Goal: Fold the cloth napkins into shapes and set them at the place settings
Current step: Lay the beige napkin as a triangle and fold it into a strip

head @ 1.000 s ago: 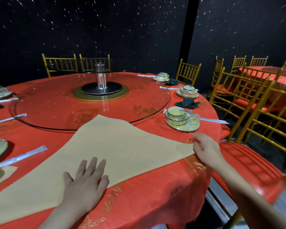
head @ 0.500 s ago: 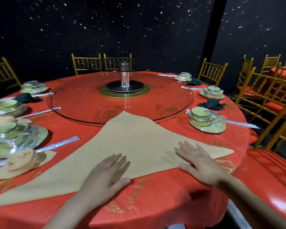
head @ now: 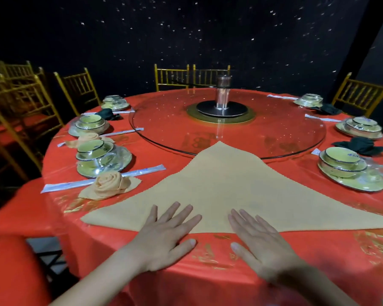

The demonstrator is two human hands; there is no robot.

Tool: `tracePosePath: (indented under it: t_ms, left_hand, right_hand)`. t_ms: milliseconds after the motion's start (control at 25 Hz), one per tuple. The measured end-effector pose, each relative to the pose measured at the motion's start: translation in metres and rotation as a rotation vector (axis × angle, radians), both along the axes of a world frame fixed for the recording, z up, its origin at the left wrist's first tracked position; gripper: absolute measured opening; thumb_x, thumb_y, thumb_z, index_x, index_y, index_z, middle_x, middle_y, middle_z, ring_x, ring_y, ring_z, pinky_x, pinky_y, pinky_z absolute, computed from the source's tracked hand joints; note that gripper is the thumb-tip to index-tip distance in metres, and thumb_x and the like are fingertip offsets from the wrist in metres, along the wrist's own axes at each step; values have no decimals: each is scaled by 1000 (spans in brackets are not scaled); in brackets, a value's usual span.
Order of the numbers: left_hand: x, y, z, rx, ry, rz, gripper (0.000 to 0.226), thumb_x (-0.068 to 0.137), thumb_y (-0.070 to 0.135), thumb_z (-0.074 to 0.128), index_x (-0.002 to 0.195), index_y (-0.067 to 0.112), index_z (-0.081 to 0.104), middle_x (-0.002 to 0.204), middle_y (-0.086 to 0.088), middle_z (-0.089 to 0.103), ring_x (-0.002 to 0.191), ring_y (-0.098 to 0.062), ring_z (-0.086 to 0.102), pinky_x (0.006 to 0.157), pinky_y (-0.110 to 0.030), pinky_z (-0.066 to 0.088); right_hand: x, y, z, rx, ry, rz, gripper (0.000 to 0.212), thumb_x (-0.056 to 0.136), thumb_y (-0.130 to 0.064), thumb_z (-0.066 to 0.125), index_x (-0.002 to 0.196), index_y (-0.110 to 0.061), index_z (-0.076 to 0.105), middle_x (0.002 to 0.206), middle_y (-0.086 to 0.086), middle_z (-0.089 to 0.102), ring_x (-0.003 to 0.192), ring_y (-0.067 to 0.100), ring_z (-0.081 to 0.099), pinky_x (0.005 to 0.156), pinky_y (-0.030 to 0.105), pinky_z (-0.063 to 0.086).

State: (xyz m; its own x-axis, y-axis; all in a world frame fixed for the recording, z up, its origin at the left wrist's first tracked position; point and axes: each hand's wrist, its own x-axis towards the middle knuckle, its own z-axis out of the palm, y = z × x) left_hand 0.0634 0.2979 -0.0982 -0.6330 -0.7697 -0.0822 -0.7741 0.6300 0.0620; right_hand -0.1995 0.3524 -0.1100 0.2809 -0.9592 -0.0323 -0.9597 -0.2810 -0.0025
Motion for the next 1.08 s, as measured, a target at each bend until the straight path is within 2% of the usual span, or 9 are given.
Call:
tracePosePath:
  t_ms: [120,240,280,520,600,680,760,920,1080]
  left_hand:
    - [40,-4,1,7,-8,13,65,79,71,-5,141,55,-8,154,20,-15,142,-11,-22,112,-50,-12]
    - [72,-9,1,-4,-10,-21,59,84,69,-3,141,55,-8,154,21,-14,141,-7,-23,112,-44,-15]
    - [83,-11,2,-11,-11,-28,59,85,68,-3,142,54,-7,154,22,-14,140,-5,-23,113,-42,-16]
    - [130,-17,-4,-48,-2,18,60,85,71,-5,143,53,-3,155,22,-8,142,-5,-20,114,-42,-12]
    - [131,-17,-2,-9,10,13,63,83,74,-6,143,54,-1,155,22,-6,142,-6,-18,114,-43,-11]
    - [122,-19,9,-1,24,56,77,75,78,-12,144,53,10,156,21,3,145,-9,-8,115,-46,-5]
    - [103,-20,23,-80,29,78,93,69,77,-19,144,44,24,155,16,18,145,-13,9,115,-45,2]
    - [25,-22,28,14,221,3,86,78,77,-7,146,37,26,155,11,22,144,-10,13,117,-39,11]
    - [-64,-29,21,28,253,-23,50,100,43,26,147,25,26,157,6,16,145,-12,7,117,-42,7]
  right_hand:
    - [0,-1,-2,22,-35,-7,59,99,-55,14,148,-25,23,149,-8,37,140,6,21,105,28,19]
    - [-3,-5,-2,-43,-34,46,61,89,-69,-5,143,-45,-18,154,-19,-2,140,-5,-15,112,23,-1]
    - [-3,-4,-3,-66,-24,57,61,88,-70,-6,142,-46,-20,154,-20,-3,139,-5,-17,112,23,-2]
    - [0,-6,-6,-21,31,4,61,98,-55,15,150,-24,14,148,-7,37,142,8,9,108,23,14]
    - [5,-4,4,67,36,-40,66,95,-61,8,151,-26,4,153,-8,28,142,1,0,110,19,7]
    - [3,-5,12,2,-5,33,79,77,-77,-15,143,-34,-20,153,-20,-11,135,-10,-24,110,13,-12]
    - [4,-5,23,53,-36,48,85,61,-80,-29,136,-41,-27,143,-27,-29,129,-12,-33,107,14,-22]
    - [3,-13,24,52,-118,23,82,62,-78,-30,137,-47,-18,148,-23,-22,134,-9,-26,112,20,-16]
    - [-4,-30,19,-43,-165,-80,108,53,-76,-39,148,-37,-3,151,-19,-14,138,-3,-19,114,23,-9]
